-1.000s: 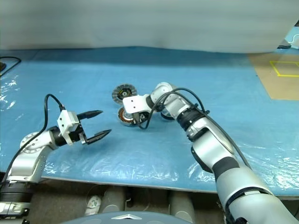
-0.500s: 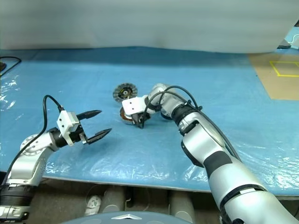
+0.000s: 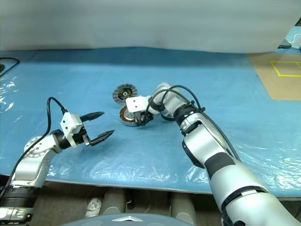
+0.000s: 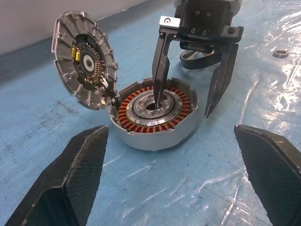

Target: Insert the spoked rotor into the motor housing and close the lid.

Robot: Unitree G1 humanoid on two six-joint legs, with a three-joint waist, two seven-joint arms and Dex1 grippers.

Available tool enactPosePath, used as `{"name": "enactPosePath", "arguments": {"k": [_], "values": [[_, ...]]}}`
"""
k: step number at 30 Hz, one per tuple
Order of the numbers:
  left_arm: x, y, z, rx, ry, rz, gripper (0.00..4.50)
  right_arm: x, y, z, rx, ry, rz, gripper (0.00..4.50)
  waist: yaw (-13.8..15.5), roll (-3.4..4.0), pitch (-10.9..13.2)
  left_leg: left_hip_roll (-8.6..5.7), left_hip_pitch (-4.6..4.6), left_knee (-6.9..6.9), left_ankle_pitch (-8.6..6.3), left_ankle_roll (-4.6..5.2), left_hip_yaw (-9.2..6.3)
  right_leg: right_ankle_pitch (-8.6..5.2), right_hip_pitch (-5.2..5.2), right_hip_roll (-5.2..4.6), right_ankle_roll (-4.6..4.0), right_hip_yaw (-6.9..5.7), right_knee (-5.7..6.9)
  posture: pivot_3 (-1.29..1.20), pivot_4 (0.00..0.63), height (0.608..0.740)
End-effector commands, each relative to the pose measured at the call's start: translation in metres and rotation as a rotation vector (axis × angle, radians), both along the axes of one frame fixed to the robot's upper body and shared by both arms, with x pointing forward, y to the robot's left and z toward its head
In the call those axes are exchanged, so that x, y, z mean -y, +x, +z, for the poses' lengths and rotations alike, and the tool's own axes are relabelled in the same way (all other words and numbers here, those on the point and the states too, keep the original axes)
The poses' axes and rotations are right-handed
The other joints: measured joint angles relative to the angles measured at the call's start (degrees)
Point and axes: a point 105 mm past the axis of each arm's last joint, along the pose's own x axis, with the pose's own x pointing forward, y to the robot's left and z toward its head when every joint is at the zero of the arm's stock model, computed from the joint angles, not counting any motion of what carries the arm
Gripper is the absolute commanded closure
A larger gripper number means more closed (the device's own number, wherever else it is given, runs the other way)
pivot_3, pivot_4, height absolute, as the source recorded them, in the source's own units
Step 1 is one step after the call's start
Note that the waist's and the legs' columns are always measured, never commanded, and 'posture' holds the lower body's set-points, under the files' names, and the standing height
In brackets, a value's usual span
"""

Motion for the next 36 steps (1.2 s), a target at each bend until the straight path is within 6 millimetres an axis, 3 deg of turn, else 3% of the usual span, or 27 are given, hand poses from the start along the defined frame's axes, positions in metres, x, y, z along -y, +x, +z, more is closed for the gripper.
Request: {"name": "enactPosePath", "arguments": {"k": [1,9,13,21,24,28,33,36], "values": [[0.002,0.000,0.006,0.036,0.010,-0.014,0.00,-0.006,0.003,0.009,0.036,0.018,0.004,1.54,0.00,0.00,0.00,0.00,0.00,0.00,0.00,0.00,0.00,0.00,0.00,0.00,0.00,0.00,0.00,0.00,0.150,0.740],[0.001,0.000,0.004,0.036,0.021,-0.014,0.00,-0.004,0.006,0.006,0.182,-0.078,0.072,1.54,0.00,0.00,0.00,0.00,0.01,0.00,-0.01,-0.01,0.02,0.00,0.00,0.00,0.00,0.01,0.01,0.00,0.150,0.740],[0.003,0.001,0.002,0.040,0.018,-0.016,0.00,0.000,0.006,0.000,0.208,-0.118,0.102,2.42,-0.07,0.00,0.00,0.00,0.11,0.00,-0.01,-0.01,0.02,0.00,0.03,0.00,0.00,0.04,0.09,0.00,0.150,0.740],[0.002,0.002,-0.003,0.038,0.016,-0.015,0.00,0.006,0.001,0.001,0.195,-0.131,0.129,2.47,0.11,0.00,0.00,0.00,0.14,0.00,-0.02,-0.02,0.04,-0.01,0.03,-0.01,0.01,0.06,0.18,0.00,0.150,0.740],[0.002,0.002,-0.004,0.039,0.012,-0.015,0.00,0.005,-0.009,0.012,0.035,-0.047,0.072,2.47,0.23,0.00,0.00,0.00,0.11,0.00,-0.02,-0.02,0.05,-0.02,0.03,-0.01,-0.02,0.06,0.14,0.00,0.150,0.740],[0.003,-0.001,-0.012,0.024,0.011,-0.018,0.00,0.018,-0.021,0.019,-0.069,-0.001,0.006,2.47,0.24,-0.01,-0.01,0.01,0.02,-0.01,-0.02,-0.02,0.06,-0.03,0.03,0.01,-0.03,0.02,-0.04,0.00,0.150,0.740],[0.011,-0.009,-0.022,-0.020,0.014,-0.074,0.00,0.046,-0.063,0.006,-0.155,-0.035,0.016,2.47,0.45,-0.06,-0.03,0.02,-0.03,-0.09,-0.01,-0.03,0.08,-0.04,0.06,0.01,-0.01,0.00,-0.24,0.00,0.150,0.740],[0.012,-0.007,-0.022,-0.026,0.031,-0.096,0.00,0.064,-0.077,-0.007,-0.121,-0.114,0.024,2.47,0.42,-0.06,-0.03,0.04,0.09,-0.15,-0.02,-0.03,0.10,-0.04,0.09,0.03,-0.01,0.02,-0.23,0.00,0.150,0.740]]}}
